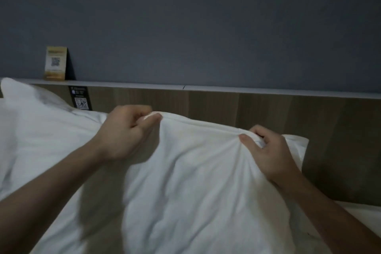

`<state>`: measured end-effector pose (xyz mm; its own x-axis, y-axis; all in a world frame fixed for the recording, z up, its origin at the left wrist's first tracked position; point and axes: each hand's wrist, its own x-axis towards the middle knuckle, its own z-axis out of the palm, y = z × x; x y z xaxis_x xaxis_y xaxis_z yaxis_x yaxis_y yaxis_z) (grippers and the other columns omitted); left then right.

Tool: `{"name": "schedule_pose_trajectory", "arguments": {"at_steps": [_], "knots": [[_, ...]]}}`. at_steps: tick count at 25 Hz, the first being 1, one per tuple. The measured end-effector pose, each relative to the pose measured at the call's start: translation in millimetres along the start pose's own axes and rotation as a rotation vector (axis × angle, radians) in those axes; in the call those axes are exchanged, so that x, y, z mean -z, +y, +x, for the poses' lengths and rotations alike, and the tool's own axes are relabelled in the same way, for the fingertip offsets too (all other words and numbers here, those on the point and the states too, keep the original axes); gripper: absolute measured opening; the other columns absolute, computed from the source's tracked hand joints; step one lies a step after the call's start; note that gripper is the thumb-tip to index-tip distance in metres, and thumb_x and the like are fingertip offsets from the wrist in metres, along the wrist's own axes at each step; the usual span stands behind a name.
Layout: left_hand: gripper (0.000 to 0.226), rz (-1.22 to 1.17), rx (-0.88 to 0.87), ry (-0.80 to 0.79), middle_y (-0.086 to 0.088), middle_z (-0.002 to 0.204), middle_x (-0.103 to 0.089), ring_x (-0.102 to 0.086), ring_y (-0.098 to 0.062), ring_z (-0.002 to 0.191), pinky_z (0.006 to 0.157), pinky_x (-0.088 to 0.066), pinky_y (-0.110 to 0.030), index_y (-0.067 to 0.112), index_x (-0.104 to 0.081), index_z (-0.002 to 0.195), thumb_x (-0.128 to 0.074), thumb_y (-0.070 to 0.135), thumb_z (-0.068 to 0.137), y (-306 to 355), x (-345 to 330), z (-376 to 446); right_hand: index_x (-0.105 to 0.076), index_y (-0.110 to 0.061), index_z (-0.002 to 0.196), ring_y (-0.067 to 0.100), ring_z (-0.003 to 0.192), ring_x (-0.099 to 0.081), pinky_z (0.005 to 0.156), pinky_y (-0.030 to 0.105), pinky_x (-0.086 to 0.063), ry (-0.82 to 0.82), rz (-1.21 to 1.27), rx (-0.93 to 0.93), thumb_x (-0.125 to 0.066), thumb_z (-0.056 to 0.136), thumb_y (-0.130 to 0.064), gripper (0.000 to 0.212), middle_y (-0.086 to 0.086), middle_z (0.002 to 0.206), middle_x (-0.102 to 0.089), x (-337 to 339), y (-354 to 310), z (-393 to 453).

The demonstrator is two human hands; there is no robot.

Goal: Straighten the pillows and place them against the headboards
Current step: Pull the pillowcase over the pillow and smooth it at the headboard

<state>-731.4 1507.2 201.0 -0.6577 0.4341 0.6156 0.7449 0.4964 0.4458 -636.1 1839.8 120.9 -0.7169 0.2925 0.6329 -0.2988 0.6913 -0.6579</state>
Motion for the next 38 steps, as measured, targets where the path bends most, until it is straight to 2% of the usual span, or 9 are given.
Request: {"name": "schedule_pose_trajectory", "arguments": {"at_steps": [6,11,16,21,24,29,32,35,38], "knots": [[0.040,0.128,0.038,-0.171,0.004,0.058,-0.062,-0.064,-0.019,0.067,0.070,-0.056,-0.039,0.020,-0.056,0.071,-0.052,0.051,0.096,-28.6,-74.0,49.1,-0.058,-0.020,0.077,0.016,0.074,-0.062,0.072,0.042,-0.051,0.037,-0.152,-0.001,-0.072,0.094,-0.026,0.023,-0.003,0.073,-0.062,21.6,53.5,29.3],[0.046,0.152,0.111,-0.186,-0.001,0.059,-0.061,-0.061,-0.029,0.069,0.067,-0.050,-0.038,0.018,-0.049,0.060,-0.054,0.047,0.095,-31.4,-117.9,93.4,-0.059,-0.019,0.081,0.019,0.077,-0.062,0.075,0.045,-0.053,0.127,-0.182,-0.095,-0.074,0.093,-0.026,0.020,-0.003,0.078,-0.064,21.5,87.8,62.0],[0.049,0.224,0.071,-0.098,-0.001,0.060,-0.058,-0.055,-0.026,0.066,0.060,-0.039,-0.036,0.015,-0.043,0.060,-0.058,0.046,0.095,-31.2,-127.8,137.7,-0.062,-0.020,0.086,0.015,0.080,-0.063,0.074,0.035,-0.049,0.271,-0.167,-0.059,-0.073,0.094,-0.026,0.015,-0.002,0.085,-0.066,21.0,88.8,106.8],[0.042,0.474,0.028,-0.296,0.005,0.087,-0.069,-0.065,-0.025,0.091,0.091,-0.041,-0.041,0.027,-0.059,0.071,-0.047,0.053,0.101,-62.4,-152.1,147.9,-0.062,-0.025,0.081,0.026,0.079,-0.062,0.079,0.043,-0.047,0.077,-0.442,-0.068,-0.063,0.091,-0.041,0.020,-0.005,0.080,-0.063,4.2,143.1,104.5],[0.034,0.561,0.074,-0.294,0.005,0.107,-0.070,-0.063,-0.024,0.107,0.090,-0.038,-0.041,0.029,-0.068,0.091,-0.048,0.054,0.099,-95.5,-155.3,138.5,-0.066,-0.025,0.082,0.025,0.078,-0.062,0.078,0.039,-0.037,0.073,-0.613,0.052,-0.051,0.089,-0.050,0.030,-0.007,0.080,-0.067,0.7,170.1,95.7],[0.044,0.652,0.210,-0.411,0.009,0.103,-0.072,-0.062,-0.027,0.108,0.093,-0.048,-0.040,0.033,-0.069,0.094,-0.039,0.064,0.088,-157.1,-122.5,118.0,-0.067,-0.031,0.081,0.024,0.084,-0.063,0.081,0.039,-0.032,0.040,-0.717,0.032,-0.045,0.089,-0.056,0.035,-0.010,0.082,-0.072,16.6,165.5,113.8],[0.029,0.479,0.256,-0.255,-0.005,0.093,-0.074,-0.062,-0.033,0.101,0.083,-0.051,-0.041,0.024,-0.068,0.086,-0.055,0.047,0.096,-158.6,-105.6,118.7,-0.069,-0.032,0.087,0.023,0.093,-0.060,0.083,0.035,-0.025,0.013,-0.683,-0.002,-0.059,0.095,-0.047,0.020,-0.012,0.088,-0.072,28.5,150.6,128.6],[0.024,0.423,0.211,-0.079,-0.008,0.084,-0.074,-0.062,-0.035,0.094,0.075,-0.050,-0.040,0.022,-0.064,0.079,-0.062,0.037,0.097,-145.9,-102.8,134.4,-0.072,-0.028,0.091,0.026,0.097,-0.059,0.088,0.036,-0.028,0.164,-0.632,-0.025,-0.069,0.094,-0.039,0.012,-0.005,0.091,-0.074,34.1,141.4,141.2],[0.016,0.392,0.272,-0.116,-0.010,0.087,-0.076,-0.069,-0.036,0.091,0.070,-0.049,-0.035,0.023,-0.072,0.086,-0.066,0.034,0.095,-139.7,-115.9,142.9,-0.072,-0.029,0.095,0.027,0.101,-0.061,0.093,0.039,-0.032,0.155,-0.685,-0.083,-0.071,0.091,-0.041,0.013,-0.005,0.092,-0.075,33.6,146.6,143.5]]}}
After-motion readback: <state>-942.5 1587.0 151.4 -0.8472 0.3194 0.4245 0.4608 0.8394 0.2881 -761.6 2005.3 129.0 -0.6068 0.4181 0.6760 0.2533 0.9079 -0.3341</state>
